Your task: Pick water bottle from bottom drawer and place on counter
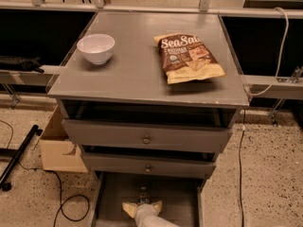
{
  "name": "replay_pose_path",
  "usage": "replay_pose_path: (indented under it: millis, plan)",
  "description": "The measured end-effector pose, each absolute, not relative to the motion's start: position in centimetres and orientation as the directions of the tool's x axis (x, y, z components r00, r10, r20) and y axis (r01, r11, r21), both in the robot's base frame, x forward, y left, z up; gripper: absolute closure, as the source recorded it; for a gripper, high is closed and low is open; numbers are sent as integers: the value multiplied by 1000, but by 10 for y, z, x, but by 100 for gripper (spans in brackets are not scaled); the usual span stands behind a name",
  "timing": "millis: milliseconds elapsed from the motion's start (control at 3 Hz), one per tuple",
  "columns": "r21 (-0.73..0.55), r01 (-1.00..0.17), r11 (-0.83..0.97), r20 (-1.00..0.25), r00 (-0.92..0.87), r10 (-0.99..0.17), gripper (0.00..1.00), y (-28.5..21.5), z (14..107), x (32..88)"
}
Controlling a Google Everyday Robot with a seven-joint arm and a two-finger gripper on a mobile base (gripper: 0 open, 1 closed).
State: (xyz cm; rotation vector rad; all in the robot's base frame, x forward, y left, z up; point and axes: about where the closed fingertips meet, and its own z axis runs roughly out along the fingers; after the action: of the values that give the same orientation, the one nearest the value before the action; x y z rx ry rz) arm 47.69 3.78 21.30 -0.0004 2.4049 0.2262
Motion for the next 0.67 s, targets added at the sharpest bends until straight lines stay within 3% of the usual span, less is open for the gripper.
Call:
replay_pose_path:
  millis: [667]
  plan:
    - [151,-42,988,-631,-773,63,0,39,195,490]
